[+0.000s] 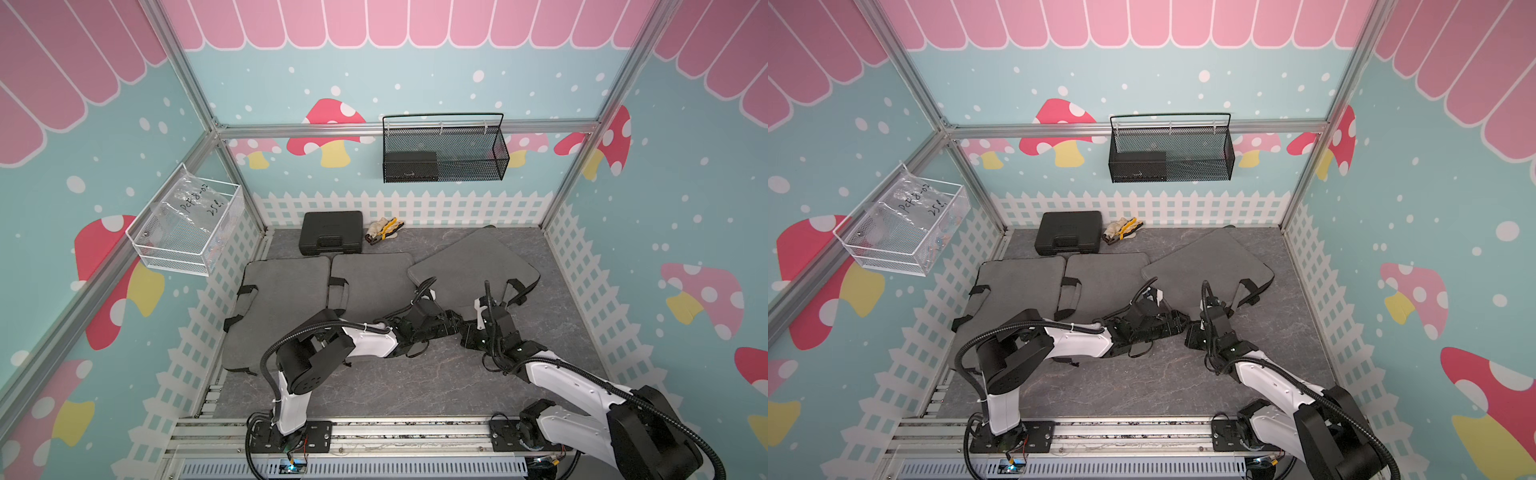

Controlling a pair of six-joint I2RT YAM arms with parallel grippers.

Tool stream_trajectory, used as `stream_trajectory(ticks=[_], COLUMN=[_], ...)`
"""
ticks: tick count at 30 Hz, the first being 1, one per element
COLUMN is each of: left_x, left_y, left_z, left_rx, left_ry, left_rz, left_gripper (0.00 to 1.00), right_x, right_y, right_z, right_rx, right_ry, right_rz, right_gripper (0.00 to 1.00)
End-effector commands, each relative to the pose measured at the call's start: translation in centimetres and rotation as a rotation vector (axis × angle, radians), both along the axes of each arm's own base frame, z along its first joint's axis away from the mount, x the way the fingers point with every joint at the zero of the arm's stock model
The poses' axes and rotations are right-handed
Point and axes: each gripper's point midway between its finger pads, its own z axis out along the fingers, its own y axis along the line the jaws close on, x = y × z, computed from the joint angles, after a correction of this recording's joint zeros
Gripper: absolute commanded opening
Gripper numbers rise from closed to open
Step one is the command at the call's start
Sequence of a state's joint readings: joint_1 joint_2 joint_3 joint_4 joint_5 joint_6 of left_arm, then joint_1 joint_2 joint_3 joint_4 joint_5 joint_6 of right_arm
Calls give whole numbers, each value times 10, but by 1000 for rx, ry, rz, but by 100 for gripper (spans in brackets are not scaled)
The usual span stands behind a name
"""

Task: Put the mouse into the laptop bag
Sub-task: Zip the zipper on the zippered laptop bag.

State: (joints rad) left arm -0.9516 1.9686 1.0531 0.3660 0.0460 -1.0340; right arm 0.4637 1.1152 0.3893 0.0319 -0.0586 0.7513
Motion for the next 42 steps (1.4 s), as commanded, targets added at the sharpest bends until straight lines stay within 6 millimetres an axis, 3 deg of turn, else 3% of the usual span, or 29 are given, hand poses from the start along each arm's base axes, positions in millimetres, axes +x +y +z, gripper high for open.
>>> stream_trajectory(ticks=[1,6,12,16,21,34,42], left_x=[6,10,18,23,22,13,16], left_y=[-12,-24,-26,-22,-16,6,22], left_z=[-6,-5,-4,-5,1,29,58], left_rx=[-23,-38,-43,-34,-27,-27,-21], left_ry=[18,30,29,30,11,-45,-89], left_rz=[10,-8,-3,6,5,-36,-121], left_gripper=[88,84,30,13,0,0,0], right_x=[2,-3,-8,-12,-11,15,30], right_y=[10,13,10,8,2,-50,-54], right_z=[11,7,-2,-14,-23,-39,-45], right_rx=[54,69,71,56,32,-11,0], right_ry=[-46,-32,-17,16,45,123,164], right_rz=[37,45,35,27,-7,-220,-256], right_gripper=[0,0,0,0,0,0,0])
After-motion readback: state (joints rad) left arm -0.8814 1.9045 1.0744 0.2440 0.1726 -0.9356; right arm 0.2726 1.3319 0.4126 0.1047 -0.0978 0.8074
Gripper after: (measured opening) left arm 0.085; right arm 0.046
